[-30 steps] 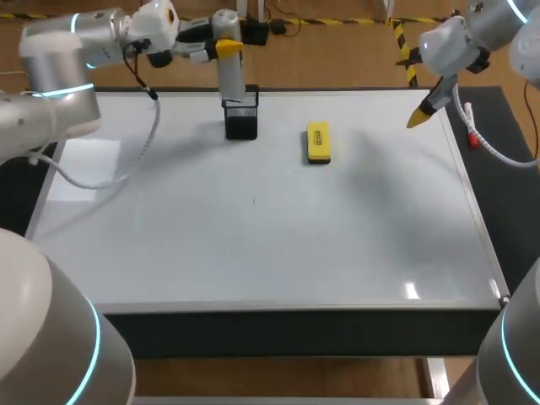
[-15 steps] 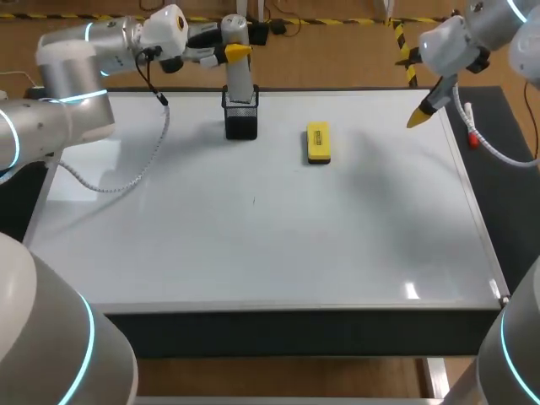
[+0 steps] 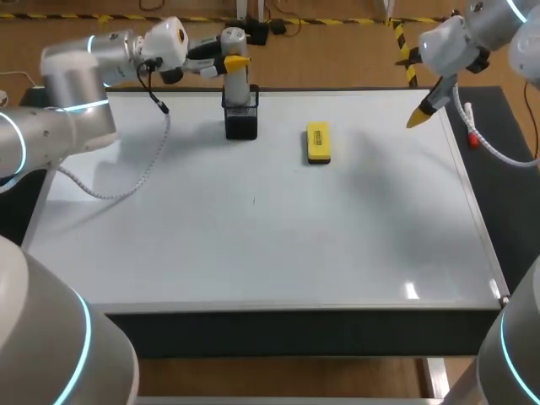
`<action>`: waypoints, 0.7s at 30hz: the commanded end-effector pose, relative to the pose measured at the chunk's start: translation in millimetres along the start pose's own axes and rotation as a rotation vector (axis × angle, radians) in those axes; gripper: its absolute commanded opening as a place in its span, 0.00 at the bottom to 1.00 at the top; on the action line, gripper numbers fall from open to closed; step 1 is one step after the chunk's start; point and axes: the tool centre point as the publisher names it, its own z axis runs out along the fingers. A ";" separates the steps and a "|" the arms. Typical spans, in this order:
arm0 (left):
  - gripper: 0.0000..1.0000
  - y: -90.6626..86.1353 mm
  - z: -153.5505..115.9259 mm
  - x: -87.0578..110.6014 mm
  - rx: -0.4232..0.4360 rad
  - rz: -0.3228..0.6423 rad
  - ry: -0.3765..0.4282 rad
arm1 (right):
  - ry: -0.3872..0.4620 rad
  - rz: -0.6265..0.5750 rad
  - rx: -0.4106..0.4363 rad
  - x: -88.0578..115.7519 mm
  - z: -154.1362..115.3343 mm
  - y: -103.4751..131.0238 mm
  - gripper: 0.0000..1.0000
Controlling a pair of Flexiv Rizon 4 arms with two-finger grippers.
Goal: Pick up the inspection probe, press it on each red-marked spot on the whiteboard one by one, put down the probe, pick up the eraser, and wipe off all the red marks.
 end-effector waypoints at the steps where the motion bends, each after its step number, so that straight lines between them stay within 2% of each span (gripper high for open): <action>1: 0.00 11.1 -1.9 -4.7 0.016 -0.003 0.002 | 0.002 -0.001 0.003 0.2 -0.7 0.2 1.00; 10: 0.00 32.1 -6.3 -10.7 0.034 -0.039 -0.009 | 0.002 -0.001 0.003 0.2 -0.7 0.2 1.00; 21: 0.00 44.4 -10.2 -15.5 0.023 -0.045 -0.004 | 0.002 -0.001 0.003 0.2 -0.7 0.2 1.00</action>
